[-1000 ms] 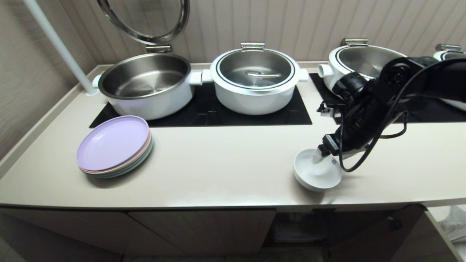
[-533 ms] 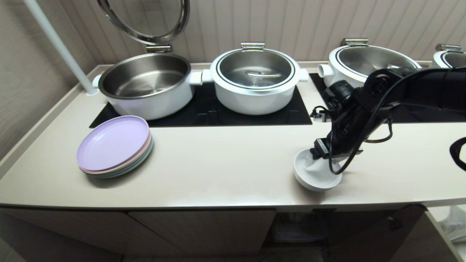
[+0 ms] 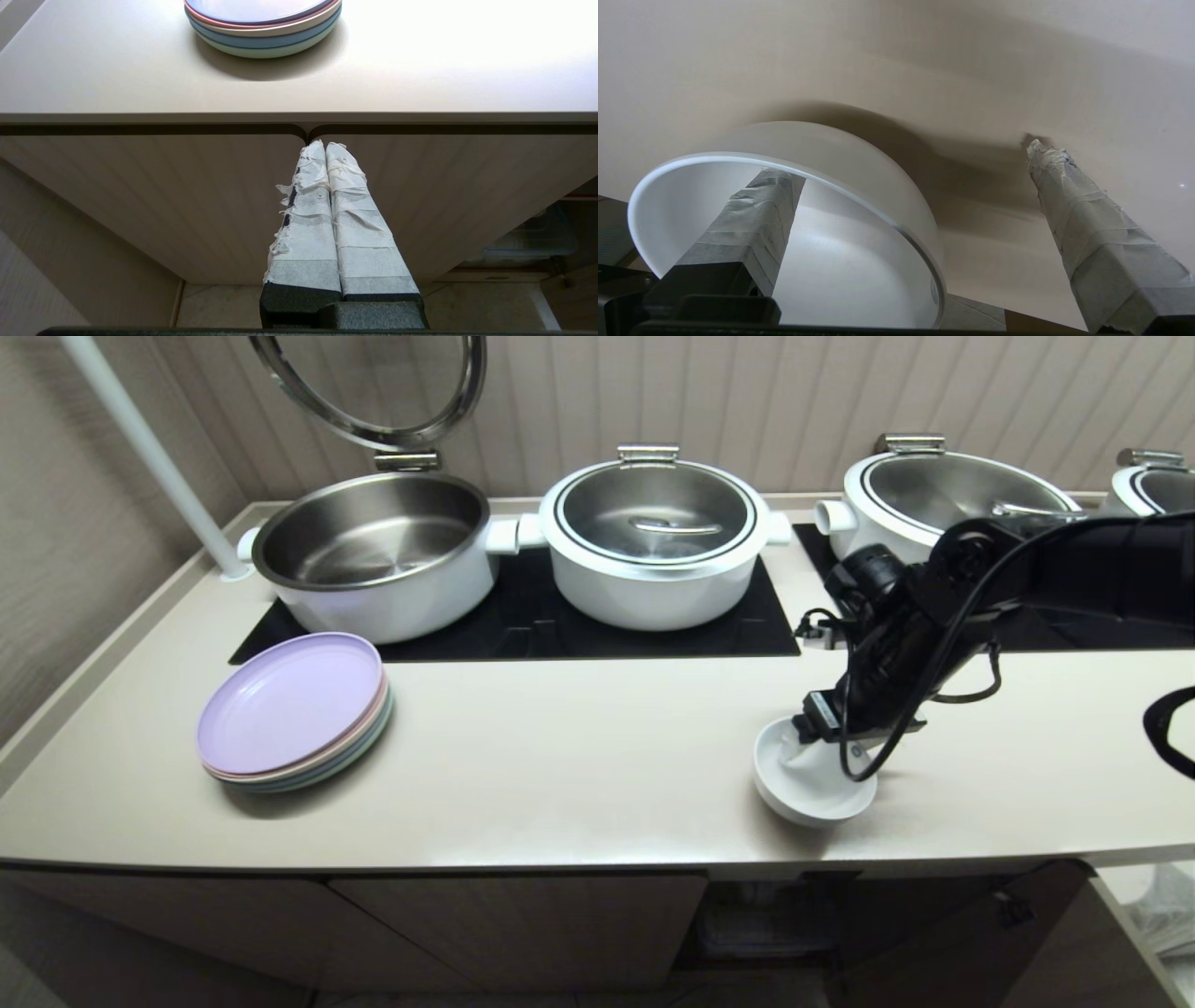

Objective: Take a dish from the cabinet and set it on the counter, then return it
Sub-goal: Pick up the bowl from the table

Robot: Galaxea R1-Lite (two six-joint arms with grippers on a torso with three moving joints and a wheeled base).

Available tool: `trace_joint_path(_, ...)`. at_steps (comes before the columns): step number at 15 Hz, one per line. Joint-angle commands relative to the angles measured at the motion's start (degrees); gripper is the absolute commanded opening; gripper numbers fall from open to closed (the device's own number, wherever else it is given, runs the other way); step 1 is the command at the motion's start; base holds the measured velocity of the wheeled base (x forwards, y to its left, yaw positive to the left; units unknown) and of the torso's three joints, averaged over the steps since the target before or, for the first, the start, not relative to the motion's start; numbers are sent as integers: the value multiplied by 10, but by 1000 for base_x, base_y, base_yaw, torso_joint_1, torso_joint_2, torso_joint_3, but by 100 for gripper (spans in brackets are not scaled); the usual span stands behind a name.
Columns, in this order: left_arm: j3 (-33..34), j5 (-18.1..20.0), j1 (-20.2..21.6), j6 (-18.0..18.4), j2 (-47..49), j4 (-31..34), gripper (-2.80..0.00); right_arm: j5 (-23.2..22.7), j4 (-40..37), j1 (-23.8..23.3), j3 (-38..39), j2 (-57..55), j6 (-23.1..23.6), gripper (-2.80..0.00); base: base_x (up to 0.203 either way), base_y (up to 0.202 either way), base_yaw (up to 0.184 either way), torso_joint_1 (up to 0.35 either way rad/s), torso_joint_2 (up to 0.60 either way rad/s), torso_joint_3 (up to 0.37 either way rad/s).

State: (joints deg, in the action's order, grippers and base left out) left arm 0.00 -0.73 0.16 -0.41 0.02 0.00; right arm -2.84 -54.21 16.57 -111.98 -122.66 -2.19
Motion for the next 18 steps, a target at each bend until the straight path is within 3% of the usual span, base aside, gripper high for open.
trace_joint_path(1, 0, -1, 0, 0, 0, 0, -280, 0, -4, -3, 0, 2, 0, 0, 0, 0, 0, 0, 0, 0)
trace_joint_path(3, 0, -1, 0, 0, 0, 0, -280, 0, -4, -6, 0, 3, 0, 0, 0, 0, 0, 0, 0, 0)
trace_joint_path(6, 0, -1, 0, 0, 0, 0, -280, 35, -4, -8, 0, 0, -7, 0, 0, 0, 0, 0, 0, 0)
trace_joint_path(18, 0, -1, 0, 0, 0, 0, -280, 33, 9, -6, 0, -4, -23, 0, 0, 0, 0, 0, 0, 0)
